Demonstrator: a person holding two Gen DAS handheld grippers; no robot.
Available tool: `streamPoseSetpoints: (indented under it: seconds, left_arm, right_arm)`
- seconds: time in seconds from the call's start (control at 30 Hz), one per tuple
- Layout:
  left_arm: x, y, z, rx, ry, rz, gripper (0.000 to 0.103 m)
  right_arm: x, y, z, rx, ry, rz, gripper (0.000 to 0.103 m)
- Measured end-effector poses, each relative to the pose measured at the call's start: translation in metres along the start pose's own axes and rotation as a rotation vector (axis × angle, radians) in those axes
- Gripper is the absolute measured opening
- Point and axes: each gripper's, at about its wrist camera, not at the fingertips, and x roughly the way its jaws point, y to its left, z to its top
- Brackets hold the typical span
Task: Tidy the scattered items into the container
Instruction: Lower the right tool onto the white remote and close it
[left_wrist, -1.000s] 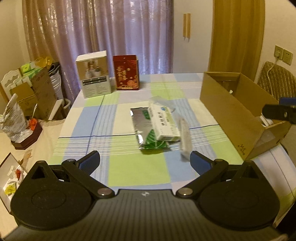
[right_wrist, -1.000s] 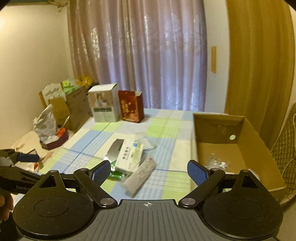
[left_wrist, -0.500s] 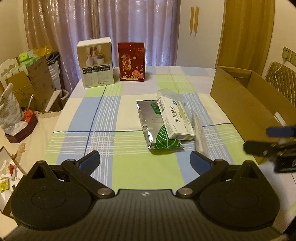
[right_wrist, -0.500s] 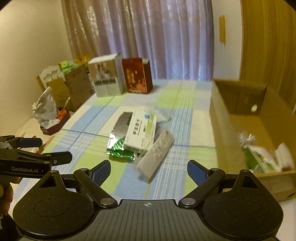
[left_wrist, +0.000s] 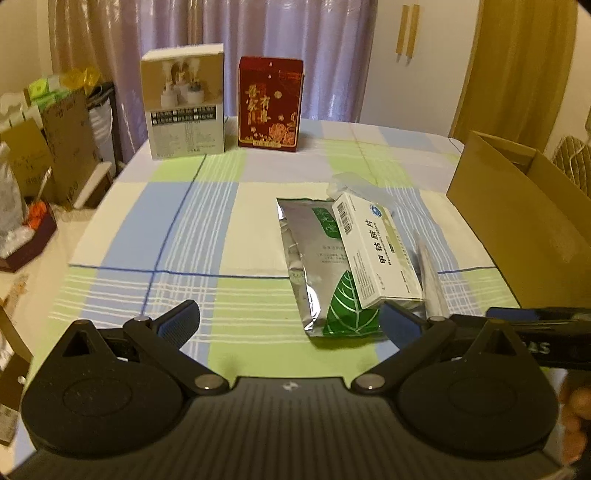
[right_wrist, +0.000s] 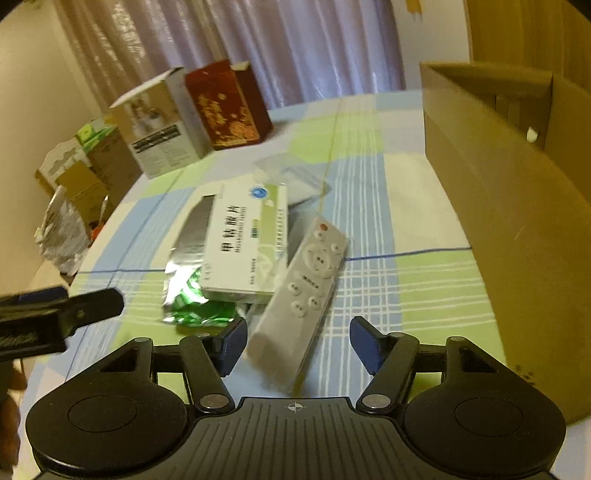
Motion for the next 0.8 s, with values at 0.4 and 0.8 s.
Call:
streamPoseSetpoints:
  seconds: [0.4,0.8]
  left_arm:
    - [0.013,-0.009,0.002,0.026,0.008,-0.009,0.102]
    - [0.017,-0.019,0.003,0.066,0.018,-0.021,0.102]
  right_arm:
    - [0.027,0.004,0.002,0.052,0.024,-0.045,0.069]
    - [0.015,0.003,-0.019,-0.215,0.087,-0.161,0.048]
